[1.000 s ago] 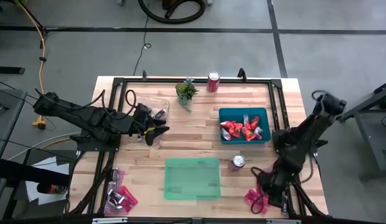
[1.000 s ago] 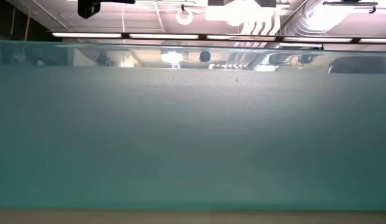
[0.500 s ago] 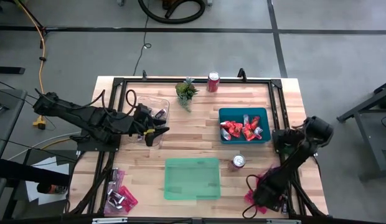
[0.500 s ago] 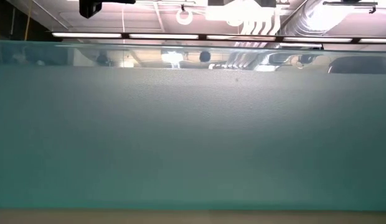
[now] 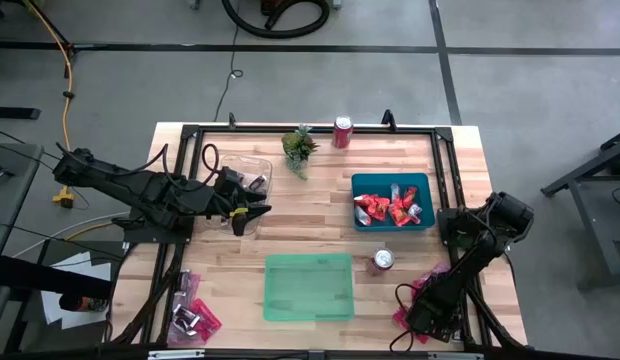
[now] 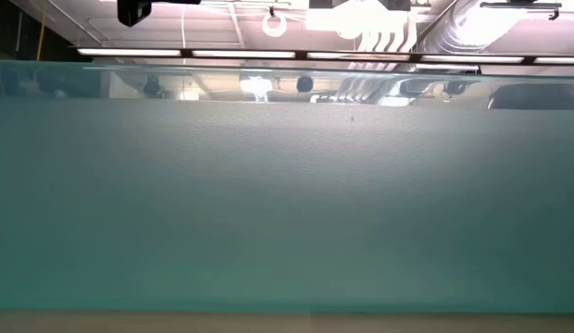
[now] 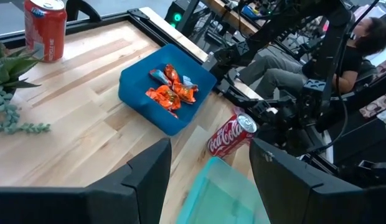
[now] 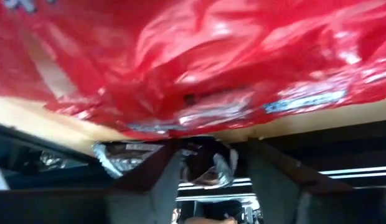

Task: Sort candy
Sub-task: Put the brown chocolate bar into the transparent bin

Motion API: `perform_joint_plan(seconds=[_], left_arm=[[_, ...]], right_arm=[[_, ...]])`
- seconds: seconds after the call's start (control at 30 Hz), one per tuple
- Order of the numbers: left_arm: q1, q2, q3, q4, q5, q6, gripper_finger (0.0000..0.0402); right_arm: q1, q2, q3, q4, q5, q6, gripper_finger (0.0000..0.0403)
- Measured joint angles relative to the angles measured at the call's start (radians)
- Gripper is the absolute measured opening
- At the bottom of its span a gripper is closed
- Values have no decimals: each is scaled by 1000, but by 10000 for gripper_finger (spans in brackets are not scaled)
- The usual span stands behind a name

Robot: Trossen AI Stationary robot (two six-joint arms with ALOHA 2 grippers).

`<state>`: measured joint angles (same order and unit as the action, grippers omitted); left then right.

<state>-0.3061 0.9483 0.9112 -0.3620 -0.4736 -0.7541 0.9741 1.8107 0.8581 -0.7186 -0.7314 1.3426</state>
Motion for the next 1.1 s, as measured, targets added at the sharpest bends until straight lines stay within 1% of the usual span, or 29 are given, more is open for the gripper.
perform_joint_plan(seconds=[0.13, 0.23, 0.27, 0.33, 0.4, 0.47, 0.53, 0.67, 0.73, 0.77, 0.87, 0.93, 0.97, 1.03, 1.1], left_arm=[[0, -12, 0, 2, 0, 9, 204], [0, -23, -1, 3, 0, 21, 204], [0, -29, 0, 6, 0, 28, 204], [0, -47, -2, -1, 0, 42, 204], [0, -69, -1, 16, -1, 62, 204], [0, -98, -1, 18, -10, 93, 204], [0, -126, 0, 27, -34, 117, 204], [0, -179, 0, 26, -94, 161, 204], [0, -195, 0, 23, -114, 189, 204], [0, -198, 0, 25, -123, 202, 204], [0, -196, 0, 24, -131, 246, 204], [0, -181, 0, 23, -135, 273, 204], [0, -170, 0, 25, -138, 289, 204], [0, -137, 0, 24, -146, 333, 204], [0, -88, 0, 22, -149, 402, 204]], right_arm=[[1, 0, 0, 9, -27, -29, 95], [-2, 0, 0, 12, -49, -64, 30], [-3, 0, 2, 10, -55, -74, 17], [-9, 2, 27, -19, -55, -113, 13], [-13, -1, 71, -96, -56, -170, 13], [-33, -20, 139, -217, -70, -258, 6], [-58, -45, 212, -361, -29, -372, 5], [-148, -129, 385, -661, 132, -553, 3], [-209, -185, 472, -749, 236, -614, 3], [-243, -218, 513, -764, 293, -632, 3], [-357, -320, 609, -743, 519, -643, 2], [-440, -374, 638, -703, 692, -626, 2], [-483, -400, 640, -668, 760, -627, 2], [-571, -439, 630, -583, 865, -653, 1], [-655, -456, 609, -474, 938, -697, 1]])
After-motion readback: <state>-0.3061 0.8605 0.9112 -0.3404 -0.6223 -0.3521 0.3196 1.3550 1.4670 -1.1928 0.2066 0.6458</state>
